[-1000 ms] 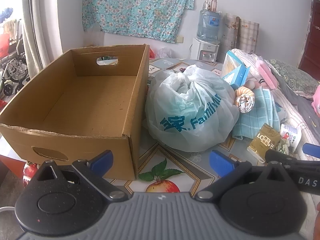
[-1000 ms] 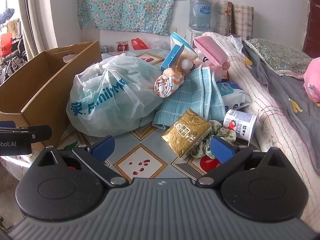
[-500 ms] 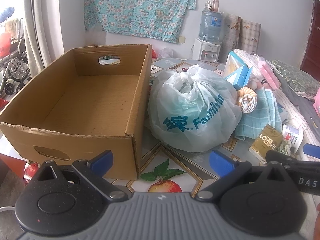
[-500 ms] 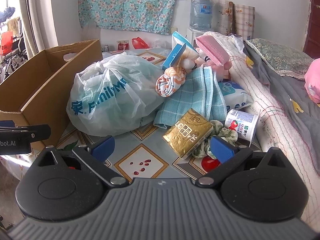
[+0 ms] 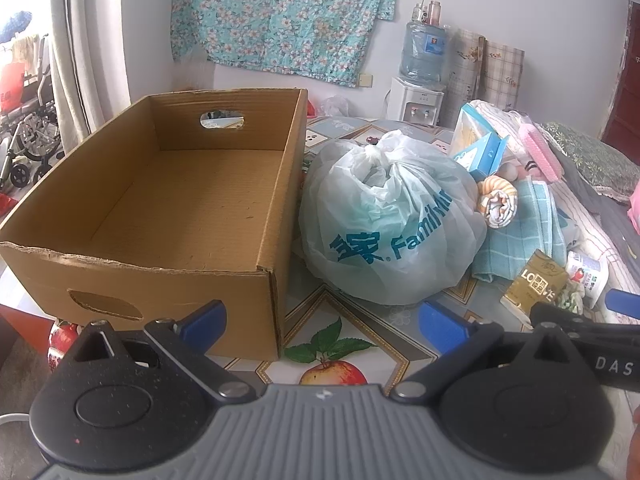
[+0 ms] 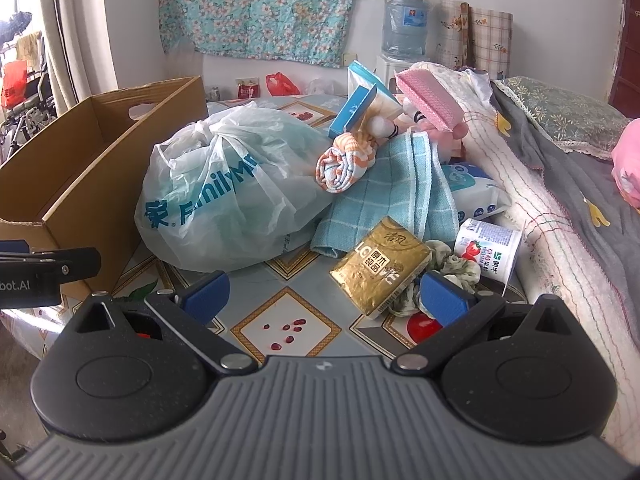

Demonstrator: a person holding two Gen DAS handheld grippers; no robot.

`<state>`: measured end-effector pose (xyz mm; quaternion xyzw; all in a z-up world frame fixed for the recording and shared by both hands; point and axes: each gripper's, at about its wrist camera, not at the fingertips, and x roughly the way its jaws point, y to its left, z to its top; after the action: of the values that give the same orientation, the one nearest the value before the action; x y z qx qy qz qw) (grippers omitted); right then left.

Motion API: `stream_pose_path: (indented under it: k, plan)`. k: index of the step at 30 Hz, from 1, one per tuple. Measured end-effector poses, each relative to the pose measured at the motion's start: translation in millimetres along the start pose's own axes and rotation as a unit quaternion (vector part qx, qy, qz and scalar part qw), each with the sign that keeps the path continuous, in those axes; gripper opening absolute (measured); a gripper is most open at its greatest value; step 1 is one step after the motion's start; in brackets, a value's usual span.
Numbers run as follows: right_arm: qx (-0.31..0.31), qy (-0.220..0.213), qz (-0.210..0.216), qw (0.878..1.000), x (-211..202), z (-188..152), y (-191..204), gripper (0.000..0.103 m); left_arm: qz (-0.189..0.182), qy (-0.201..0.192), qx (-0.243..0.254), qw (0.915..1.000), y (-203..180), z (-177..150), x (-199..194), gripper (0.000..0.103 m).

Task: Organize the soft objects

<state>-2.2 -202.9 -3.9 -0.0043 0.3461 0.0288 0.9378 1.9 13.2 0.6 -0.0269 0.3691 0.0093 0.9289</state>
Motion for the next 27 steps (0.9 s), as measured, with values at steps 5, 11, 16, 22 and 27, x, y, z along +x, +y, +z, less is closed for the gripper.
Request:
stream_pose_path:
  k: [5,11,16,22,27]
  plan:
    - [0.000,0.000,0.001,1.000,0.4,0.1,1.0,0.102,0.000,0.000,0.000,1.0000,0.0,-0.1,-0.1,0.103]
    - [-0.001,0.000,0.001,1.000,0.2,0.4,1.1,0.102,0.000,0.000,0.000,1.0000,0.3,0.0,0.0,0.103]
    - [-0.001,0.000,0.001,1.000,0.4,0.3,1.1,0.102,0.000,0.000,0.000,1.0000,0.3,-0.1,0.0,0.103]
    - [0.000,0.000,0.002,1.000,0.4,0.4,1.3,0.102,0.000,0.000,0.000,1.0000,1.0,-0.2,0.4,0.103]
    - [0.001,0.000,0.003,1.000,0.4,0.1,1.1,0.102,0.001,0.002,-0.001,1.0000,2.3,-0.8,2.0,0.103]
